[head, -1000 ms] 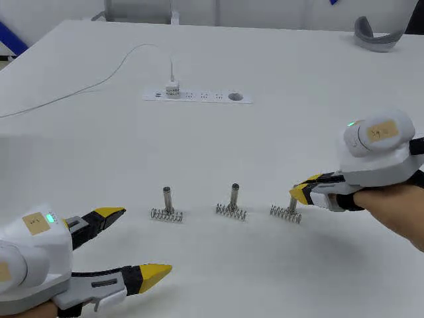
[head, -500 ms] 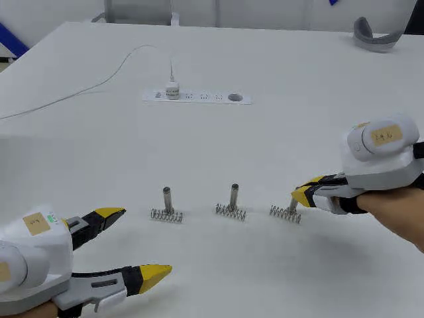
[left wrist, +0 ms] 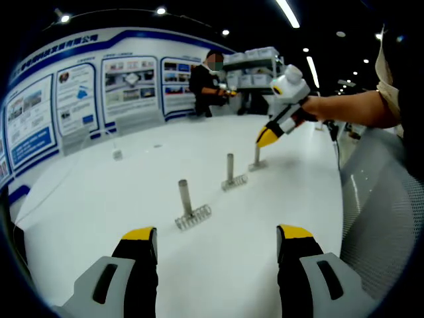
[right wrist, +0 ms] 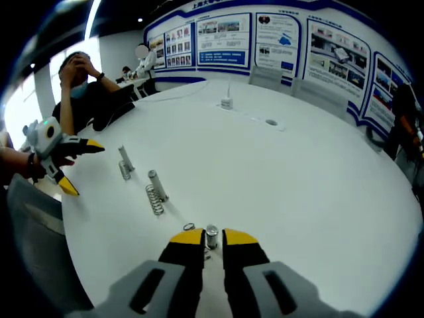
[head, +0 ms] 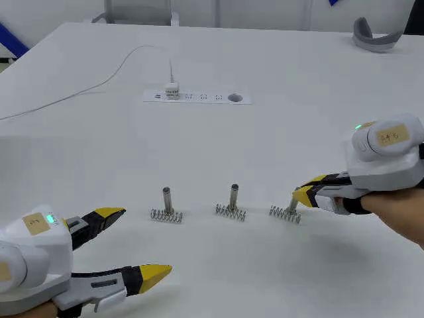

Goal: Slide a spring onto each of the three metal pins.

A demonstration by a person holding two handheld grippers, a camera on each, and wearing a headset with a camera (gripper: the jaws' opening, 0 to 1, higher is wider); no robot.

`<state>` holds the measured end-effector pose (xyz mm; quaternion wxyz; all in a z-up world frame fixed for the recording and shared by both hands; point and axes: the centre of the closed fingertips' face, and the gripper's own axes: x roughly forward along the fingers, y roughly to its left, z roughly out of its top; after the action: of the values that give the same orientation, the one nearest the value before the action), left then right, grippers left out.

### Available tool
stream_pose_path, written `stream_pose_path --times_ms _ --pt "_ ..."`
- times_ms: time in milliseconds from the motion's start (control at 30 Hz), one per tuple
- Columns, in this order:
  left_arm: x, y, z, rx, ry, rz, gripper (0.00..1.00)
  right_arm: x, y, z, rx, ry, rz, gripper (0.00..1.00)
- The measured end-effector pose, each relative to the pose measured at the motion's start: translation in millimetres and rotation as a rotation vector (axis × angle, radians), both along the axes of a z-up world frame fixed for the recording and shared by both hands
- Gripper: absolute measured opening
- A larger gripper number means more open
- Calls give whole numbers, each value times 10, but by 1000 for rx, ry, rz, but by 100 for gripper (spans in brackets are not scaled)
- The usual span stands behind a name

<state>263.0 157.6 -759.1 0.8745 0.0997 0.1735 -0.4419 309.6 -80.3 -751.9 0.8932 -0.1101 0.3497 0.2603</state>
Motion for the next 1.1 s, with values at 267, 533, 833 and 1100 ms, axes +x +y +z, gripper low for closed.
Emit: stream_pose_path --times_ms 267,533,833,1100 --pt "-1 -3 1 0 0 -2 75 -115 -40 -77 -18 24 15 12" --pt "-1 -10 1 0 1 -5 75 -188 96 -135 -31 42 75 12" --pt "2 24 -14 1 2 2 74 -191 143 -192 -48 55 104 12" --pt "-7 5 -5 0 0 2 74 -230 364 -185 -118 38 212 12"
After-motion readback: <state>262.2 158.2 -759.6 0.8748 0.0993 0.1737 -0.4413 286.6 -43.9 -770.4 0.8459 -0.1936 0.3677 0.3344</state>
